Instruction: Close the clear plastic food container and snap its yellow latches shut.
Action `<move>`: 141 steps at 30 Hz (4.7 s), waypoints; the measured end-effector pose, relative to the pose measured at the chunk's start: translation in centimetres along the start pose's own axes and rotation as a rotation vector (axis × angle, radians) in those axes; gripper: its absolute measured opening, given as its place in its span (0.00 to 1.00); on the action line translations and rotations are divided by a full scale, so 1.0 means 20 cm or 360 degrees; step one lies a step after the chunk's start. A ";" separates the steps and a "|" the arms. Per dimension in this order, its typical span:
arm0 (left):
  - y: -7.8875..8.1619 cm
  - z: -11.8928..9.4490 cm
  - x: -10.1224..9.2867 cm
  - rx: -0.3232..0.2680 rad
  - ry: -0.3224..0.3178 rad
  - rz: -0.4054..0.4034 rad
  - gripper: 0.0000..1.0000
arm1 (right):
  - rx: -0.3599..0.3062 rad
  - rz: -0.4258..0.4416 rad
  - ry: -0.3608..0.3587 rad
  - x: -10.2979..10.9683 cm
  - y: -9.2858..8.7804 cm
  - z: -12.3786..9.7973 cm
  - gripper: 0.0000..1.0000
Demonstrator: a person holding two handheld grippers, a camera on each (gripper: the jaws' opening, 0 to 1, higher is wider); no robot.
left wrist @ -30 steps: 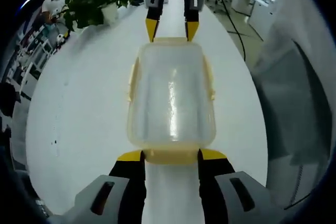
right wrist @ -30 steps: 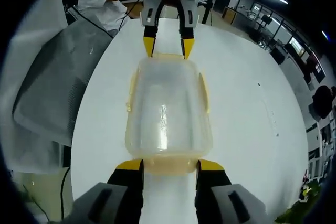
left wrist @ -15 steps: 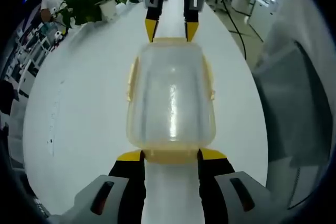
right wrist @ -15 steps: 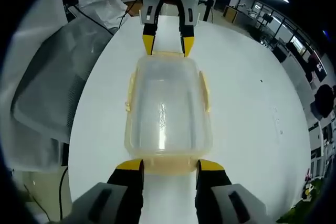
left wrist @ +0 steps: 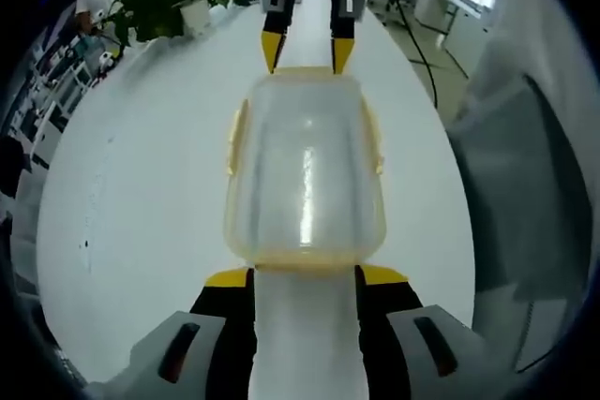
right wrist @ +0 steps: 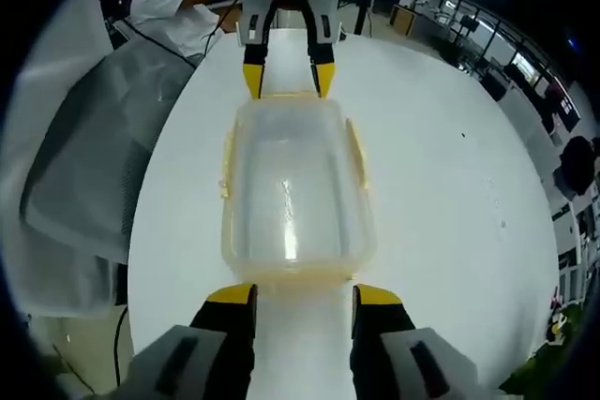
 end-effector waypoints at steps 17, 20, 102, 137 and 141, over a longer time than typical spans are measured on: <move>-0.04 -0.08 0.01 -0.0126 0.0053 -0.0480 0.41 | -0.0128 0.0299 -0.0130 -0.01 0.09 -0.10 0.32; -0.04 -0.08 0.01 -0.0179 0.0064 -0.0633 0.44 | -0.0129 0.0397 -0.0194 -0.01 0.11 -0.10 0.31; 0.22 -0.08 -0.04 -0.0672 0.0169 -0.0594 0.28 | -0.0476 0.0440 -0.0110 -0.02 0.28 -0.09 0.20; 0.35 0.15 -0.22 -0.0436 0.0219 -0.0053 0.50 | -0.0210 0.0132 0.0322 -0.08 0.43 0.19 0.51; 0.36 0.17 -0.24 -0.0422 0.0282 0.0037 0.52 | -0.0111 0.0008 0.0373 -0.10 0.44 0.20 0.52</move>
Point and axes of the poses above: the point that each gripper's makers call its tool centre point, and the gripper's own axes: z roughly forward along the fingers, x roughly to its left, y roughly out of its top, the point moved 5 cm from there along -z, roughly backward along the fingers, and after that the axes turned 3 degrees about -x, right-handed, at the moved point
